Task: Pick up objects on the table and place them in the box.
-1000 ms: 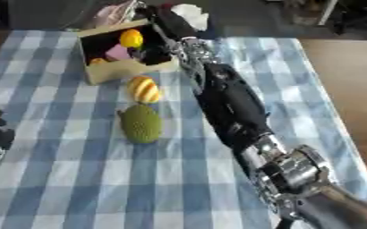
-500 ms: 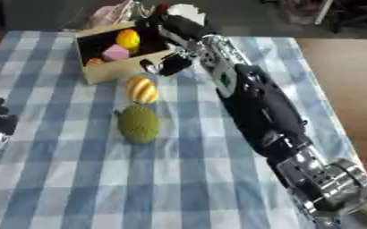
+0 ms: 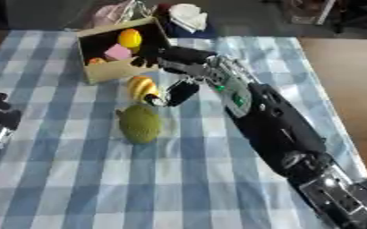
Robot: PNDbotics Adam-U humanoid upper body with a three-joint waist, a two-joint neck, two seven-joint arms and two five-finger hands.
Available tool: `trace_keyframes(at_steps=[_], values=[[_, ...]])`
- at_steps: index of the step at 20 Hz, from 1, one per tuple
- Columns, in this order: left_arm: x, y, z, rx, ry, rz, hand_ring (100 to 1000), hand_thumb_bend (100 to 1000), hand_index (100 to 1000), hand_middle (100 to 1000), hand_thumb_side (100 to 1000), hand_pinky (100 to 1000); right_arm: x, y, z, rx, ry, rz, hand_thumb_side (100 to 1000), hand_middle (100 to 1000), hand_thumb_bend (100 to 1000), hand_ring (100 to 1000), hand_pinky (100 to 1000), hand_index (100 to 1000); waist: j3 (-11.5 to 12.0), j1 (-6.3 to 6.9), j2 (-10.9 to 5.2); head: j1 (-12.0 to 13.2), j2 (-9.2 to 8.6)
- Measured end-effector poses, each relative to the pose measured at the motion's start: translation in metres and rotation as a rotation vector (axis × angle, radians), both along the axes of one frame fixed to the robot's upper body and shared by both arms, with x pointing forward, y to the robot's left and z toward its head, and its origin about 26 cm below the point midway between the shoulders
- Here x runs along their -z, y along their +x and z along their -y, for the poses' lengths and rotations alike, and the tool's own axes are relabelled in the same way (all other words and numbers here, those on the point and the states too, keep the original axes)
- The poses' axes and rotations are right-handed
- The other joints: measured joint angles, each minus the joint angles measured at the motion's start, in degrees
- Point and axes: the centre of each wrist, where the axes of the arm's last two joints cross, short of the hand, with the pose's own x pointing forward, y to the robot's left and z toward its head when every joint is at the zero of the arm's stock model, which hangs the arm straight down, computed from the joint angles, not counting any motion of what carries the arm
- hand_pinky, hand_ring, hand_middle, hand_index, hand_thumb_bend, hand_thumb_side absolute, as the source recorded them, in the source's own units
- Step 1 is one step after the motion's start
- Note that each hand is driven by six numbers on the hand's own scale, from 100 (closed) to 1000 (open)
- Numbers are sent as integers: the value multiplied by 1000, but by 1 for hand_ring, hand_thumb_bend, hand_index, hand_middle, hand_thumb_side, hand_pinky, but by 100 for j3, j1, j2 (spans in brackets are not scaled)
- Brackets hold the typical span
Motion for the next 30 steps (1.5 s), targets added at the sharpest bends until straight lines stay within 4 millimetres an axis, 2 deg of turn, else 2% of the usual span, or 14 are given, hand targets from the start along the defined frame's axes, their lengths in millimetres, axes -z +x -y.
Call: trace_keyframes(at_steps=[8,12,14,15,17,19,21,25,30], values=[[0,0,0,0,0,0,572,403,753,598,476,678,21,-3,-25,-122,-68,-83,362,871,232,866,794,948,14,1,5,-58,-8],[0,0,0,0,0,0,571,402,753,598,476,679,28,-4,-30,-157,-125,-96,334,860,199,862,799,933,14,0,5,-87,-10],[0,0,0,0,1,0,571,401,753,598,476,678,29,-4,-31,-153,-144,-92,288,807,163,844,795,871,11,0,5,-88,-10],[0,0,0,-1,1,0,571,400,753,598,477,678,29,-4,-31,-152,-150,-90,231,736,130,819,785,768,10,0,5,-90,-10],[0,0,0,-1,2,0,571,400,753,598,477,678,28,-4,-31,-152,-153,-77,163,620,100,780,768,655,-1,0,5,-94,-10],[0,0,0,-1,2,0,571,399,753,597,477,678,24,-3,-31,-159,-146,-48,112,534,100,744,749,557,-10,0,5,-103,-11],[0,0,0,-1,2,0,570,397,753,597,477,678,18,-2,-31,-169,-134,-14,100,465,100,710,736,482,-13,0,5,-107,-11],[0,0,0,-1,2,0,570,395,753,597,476,678,-1,2,-27,-166,-122,63,100,434,100,690,732,451,-17,0,5,-111,-11],[0,0,0,-2,2,0,570,393,753,597,477,678,-41,11,-9,-76,-47,161,103,433,100,676,716,447,29,0,4,-137,-13]])
